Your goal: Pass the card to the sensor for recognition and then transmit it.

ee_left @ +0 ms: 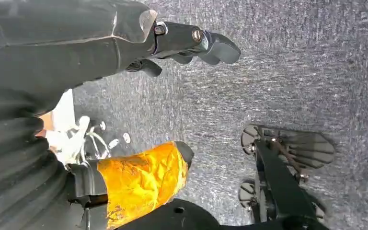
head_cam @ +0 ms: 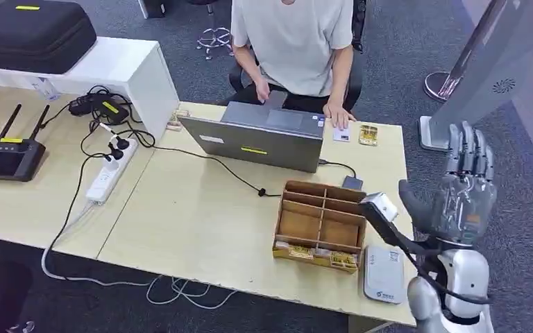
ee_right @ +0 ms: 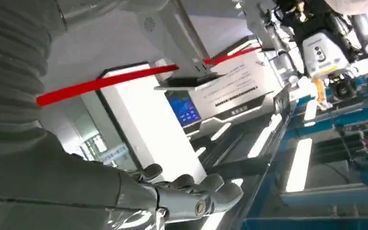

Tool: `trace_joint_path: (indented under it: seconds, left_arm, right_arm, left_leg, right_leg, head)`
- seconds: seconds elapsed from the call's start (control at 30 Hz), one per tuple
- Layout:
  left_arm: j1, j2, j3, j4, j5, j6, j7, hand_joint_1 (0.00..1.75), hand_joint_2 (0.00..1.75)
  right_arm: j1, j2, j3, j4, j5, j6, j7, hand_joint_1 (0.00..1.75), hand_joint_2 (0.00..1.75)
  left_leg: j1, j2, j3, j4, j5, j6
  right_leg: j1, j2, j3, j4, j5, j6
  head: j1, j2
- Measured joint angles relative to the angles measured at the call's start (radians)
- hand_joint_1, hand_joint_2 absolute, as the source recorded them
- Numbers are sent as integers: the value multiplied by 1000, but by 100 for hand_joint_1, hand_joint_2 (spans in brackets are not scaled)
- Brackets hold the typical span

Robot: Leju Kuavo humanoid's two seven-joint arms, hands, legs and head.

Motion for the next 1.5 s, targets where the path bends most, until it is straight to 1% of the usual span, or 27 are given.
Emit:
trace_joint_path:
  seconds: [0.13,0.27,0.4,0.57,0.73,0.83,0.97,1.27,1.5]
  left_arm:
    - [3,2,16,0,18,2,2,0,175]
    - [2,4,28,0,31,9,2,0,175]
    - [2,5,35,0,34,11,-1,0,175]
    - [2,4,43,0,39,13,-11,0,175]
    - [1,4,48,0,39,15,-19,0,175]
    - [1,4,48,0,39,18,-22,0,175]
    - [0,4,48,0,38,18,-28,0,175]
    - [0,4,48,0,35,19,-30,0,175]
    - [-1,4,48,0,31,19,-31,0,175]
  right_arm:
    - [108,-65,-16,-122,-3,-6,-15,0,175]
    - [215,-102,-50,-205,-21,-19,-37,0,175]
    - [298,-106,-72,-238,-16,-25,-56,0,175]
    - [370,-105,-76,-242,19,-42,-65,0,175]
    - [420,-105,-65,-217,57,-53,-50,0,175]
    - [441,-105,-41,-178,84,-62,-28,0,175]
    - [457,-105,7,-115,82,-78,-3,0,175]
    - [463,-106,68,-43,67,-85,33,0,175]
    - [459,-106,114,19,71,-96,49,0,175]
  left_leg:
    - [0,-1,0,0,-1,1]
    - [0,0,0,0,-3,1]
    - [0,0,0,0,-3,1]
    - [0,0,1,-1,-3,0]
    - [0,0,1,-1,-3,0]
    - [0,0,1,-1,-3,0]
    - [0,0,1,-1,-3,-1]
    - [0,0,1,-1,-3,-1]
    - [0,0,1,-1,-3,-1]
  right_leg:
    - [0,0,0,0,-1,1]
    - [0,0,0,0,-2,-1]
    - [0,0,0,0,-3,0]
    - [0,0,1,0,-4,0]
    - [0,0,1,0,-4,0]
    - [0,0,1,0,-4,0]
    - [0,0,1,0,-4,0]
    - [0,0,1,0,-4,0]
    - [0,0,1,0,-4,0]
  head:
    - [0,0]
    - [0,0]
    - [0,0]
    - [0,0]
    - [0,0]
    - [0,0]
    - [0,0]
    - [0,0]
    - [0,0]
